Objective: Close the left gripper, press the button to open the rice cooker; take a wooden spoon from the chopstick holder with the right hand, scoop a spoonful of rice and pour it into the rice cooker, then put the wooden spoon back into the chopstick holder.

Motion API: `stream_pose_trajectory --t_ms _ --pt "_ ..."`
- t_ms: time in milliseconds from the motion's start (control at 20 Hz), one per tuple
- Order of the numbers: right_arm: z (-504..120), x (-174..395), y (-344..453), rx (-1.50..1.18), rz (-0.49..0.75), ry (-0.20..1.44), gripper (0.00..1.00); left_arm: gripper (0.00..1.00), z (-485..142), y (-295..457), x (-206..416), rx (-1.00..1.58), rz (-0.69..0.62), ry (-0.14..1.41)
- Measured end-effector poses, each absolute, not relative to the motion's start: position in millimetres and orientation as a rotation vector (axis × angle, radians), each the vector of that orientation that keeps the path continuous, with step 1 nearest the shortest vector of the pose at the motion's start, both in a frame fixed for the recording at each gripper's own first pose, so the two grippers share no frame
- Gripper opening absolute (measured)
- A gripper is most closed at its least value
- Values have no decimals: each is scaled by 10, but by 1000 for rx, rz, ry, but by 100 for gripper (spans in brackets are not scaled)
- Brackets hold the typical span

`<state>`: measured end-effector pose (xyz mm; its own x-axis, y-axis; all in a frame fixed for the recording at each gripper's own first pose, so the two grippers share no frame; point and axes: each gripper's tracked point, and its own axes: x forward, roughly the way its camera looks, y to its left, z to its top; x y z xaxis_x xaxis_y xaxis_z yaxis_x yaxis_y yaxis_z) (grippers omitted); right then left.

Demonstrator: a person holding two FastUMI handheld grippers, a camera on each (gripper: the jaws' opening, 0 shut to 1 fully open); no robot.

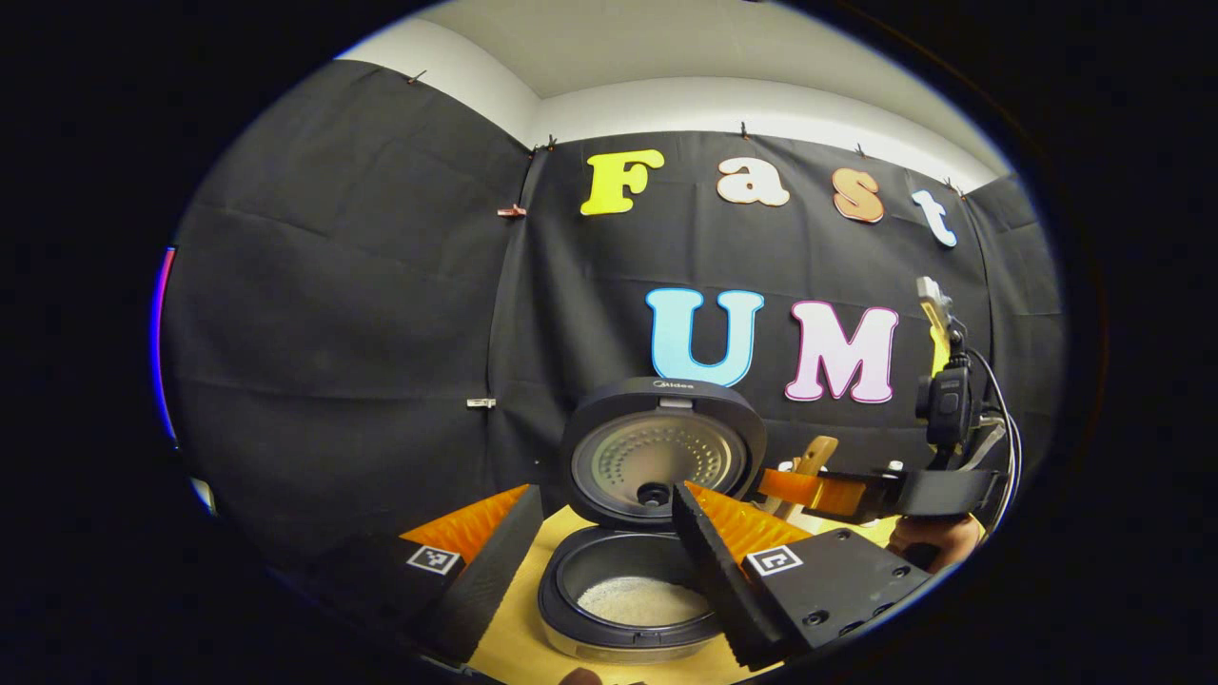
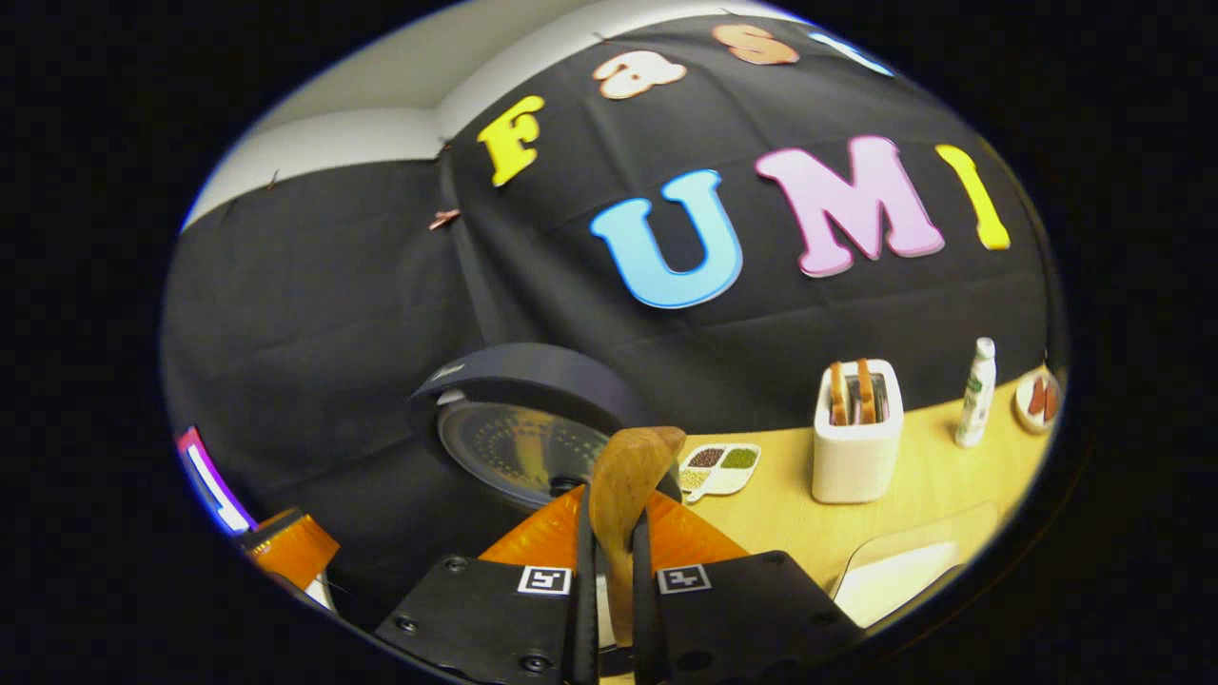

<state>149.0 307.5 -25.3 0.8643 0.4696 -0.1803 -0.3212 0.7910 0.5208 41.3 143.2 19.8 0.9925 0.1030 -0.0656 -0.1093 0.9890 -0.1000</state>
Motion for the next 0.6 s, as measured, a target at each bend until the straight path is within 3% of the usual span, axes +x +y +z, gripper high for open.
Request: stream_pose_trajectory --t_ms 150,200,250,600 --pt "-279 1528 2583 563 349 315 18 94 273 1231 471 -75 80 57" --pt "-303 1529 2393 570 322 311 18 89 291 1131 503 -68 67 55" --pt "-313 1533 2187 574 294 305 18 94 322 1009 531 -63 49 54" --pt "-478 1448 487 586 61 269 18 93 374 64 694 -65 -74 58"
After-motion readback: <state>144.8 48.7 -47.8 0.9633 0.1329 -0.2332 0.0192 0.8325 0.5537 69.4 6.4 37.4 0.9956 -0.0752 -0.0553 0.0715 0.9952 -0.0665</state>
